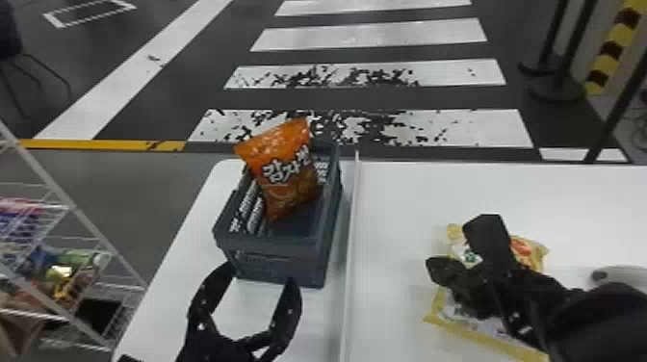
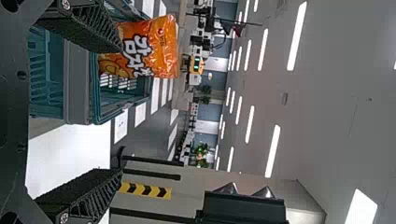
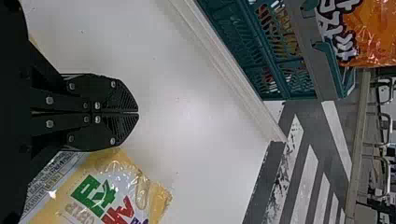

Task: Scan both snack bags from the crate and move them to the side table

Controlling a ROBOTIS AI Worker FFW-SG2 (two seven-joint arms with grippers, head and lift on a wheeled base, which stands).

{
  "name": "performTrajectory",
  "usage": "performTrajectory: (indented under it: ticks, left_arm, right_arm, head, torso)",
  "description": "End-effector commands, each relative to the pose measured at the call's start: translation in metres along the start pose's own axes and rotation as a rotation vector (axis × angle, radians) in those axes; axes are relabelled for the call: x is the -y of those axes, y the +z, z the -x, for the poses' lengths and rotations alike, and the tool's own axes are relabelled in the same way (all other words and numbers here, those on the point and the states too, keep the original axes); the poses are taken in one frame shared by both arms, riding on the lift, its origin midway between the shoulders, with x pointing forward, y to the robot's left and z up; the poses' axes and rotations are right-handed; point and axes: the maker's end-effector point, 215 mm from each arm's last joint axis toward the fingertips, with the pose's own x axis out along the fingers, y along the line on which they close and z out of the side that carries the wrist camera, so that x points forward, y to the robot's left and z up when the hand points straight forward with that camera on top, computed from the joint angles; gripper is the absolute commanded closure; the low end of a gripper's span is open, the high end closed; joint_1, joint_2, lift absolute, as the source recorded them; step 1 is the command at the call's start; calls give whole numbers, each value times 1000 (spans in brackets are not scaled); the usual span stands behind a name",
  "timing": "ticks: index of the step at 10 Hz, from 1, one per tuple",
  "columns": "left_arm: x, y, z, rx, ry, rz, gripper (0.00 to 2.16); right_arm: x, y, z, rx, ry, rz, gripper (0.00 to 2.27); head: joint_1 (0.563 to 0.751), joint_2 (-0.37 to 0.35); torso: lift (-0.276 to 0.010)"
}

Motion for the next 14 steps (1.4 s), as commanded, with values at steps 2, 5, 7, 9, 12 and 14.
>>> performTrajectory:
  ticks: [2,5,7,9,12,14]
  left_arm:
    - [1,0,-1,-1,-3,0,80]
    - [0,-3,-1,-7,-4,-1,80]
    - [1,-4,-1,-8,-4,-1,80]
    - [1,-5,-1,-10,-2,1,80]
    - [2,-5,-2,-9,-4,4,80]
    - [2,-8,-1,-13,-3,4,80]
  right_arm:
    - [9,-15,7,-19,-7,-2,2246]
    - [23,-27,16,-37,-28,-4,2246]
    - [33,-35,23,-45,-41,-6,2243]
    - [34,-38,29,-47,-39,-11,2246]
    - [6,-28,41,-31,2,-15,2243]
    - [-14,-32,54,-35,24,-16,2243]
  head:
    - [695,159]
    - [695,134]
    - [695,113]
    - [695,98]
    - [695,96]
    - [695,121]
  torso:
    - [-99]
    - [-99]
    - [-99]
    - [-99]
    - [-99]
    - [-99]
